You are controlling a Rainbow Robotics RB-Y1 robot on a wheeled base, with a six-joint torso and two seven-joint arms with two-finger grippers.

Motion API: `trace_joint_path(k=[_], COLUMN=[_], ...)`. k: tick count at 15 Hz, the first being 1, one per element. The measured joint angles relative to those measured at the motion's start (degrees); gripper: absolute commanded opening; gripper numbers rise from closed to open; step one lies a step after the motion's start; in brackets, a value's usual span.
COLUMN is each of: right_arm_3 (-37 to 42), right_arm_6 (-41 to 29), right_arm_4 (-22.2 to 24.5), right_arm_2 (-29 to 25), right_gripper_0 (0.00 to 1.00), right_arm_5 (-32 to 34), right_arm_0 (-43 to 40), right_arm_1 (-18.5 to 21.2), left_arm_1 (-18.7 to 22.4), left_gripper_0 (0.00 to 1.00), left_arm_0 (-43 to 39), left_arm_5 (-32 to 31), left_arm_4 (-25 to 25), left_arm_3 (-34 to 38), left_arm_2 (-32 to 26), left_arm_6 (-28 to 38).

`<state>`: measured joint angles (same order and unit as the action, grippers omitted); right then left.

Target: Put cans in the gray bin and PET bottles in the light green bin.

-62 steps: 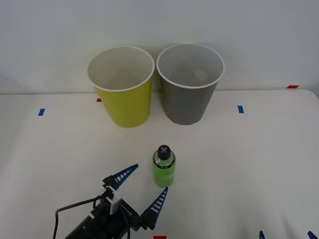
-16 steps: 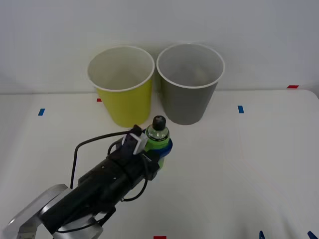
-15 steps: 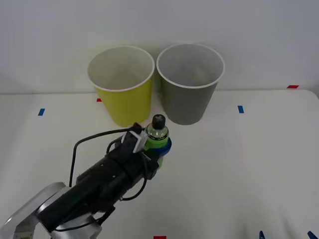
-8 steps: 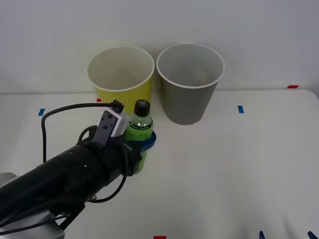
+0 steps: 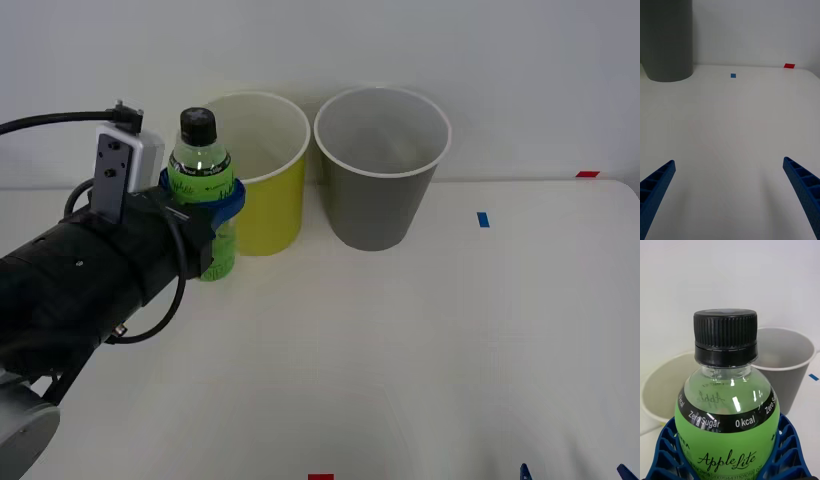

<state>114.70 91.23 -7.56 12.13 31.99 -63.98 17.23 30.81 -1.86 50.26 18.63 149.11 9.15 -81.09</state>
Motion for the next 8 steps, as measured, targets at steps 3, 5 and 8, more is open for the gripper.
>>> trace_joint_path(k=[3, 5, 8], right_arm_3=[0.0, 0.0, 0.0], right_arm_6=[0.0, 0.0, 0.0], right_arm_4=[0.0, 0.0, 0.0], right_arm_2=[0.0, 0.0, 0.0], right_gripper_0=[1.00, 1.00, 1.00], right_arm_5=[0.0, 0.0, 0.0], right_arm_0=[0.0, 0.0, 0.0], right_arm_1=[0.0, 0.0, 0.0], left_arm_1=[-0.6, -0.7, -0.8], left_gripper_0=[0.00, 0.00, 0.00], left_arm_0=[3.3, 5.9, 10.6], left_arm_5=[0.2, 2.9, 5.0], left_arm_4=[-1.8, -2.7, -3.9], left_arm_3=[0.1, 0.1, -1.4], left_arm_2=[-1.0, -1.2, -1.3], left_arm_6=[1.2, 2.0, 3.7])
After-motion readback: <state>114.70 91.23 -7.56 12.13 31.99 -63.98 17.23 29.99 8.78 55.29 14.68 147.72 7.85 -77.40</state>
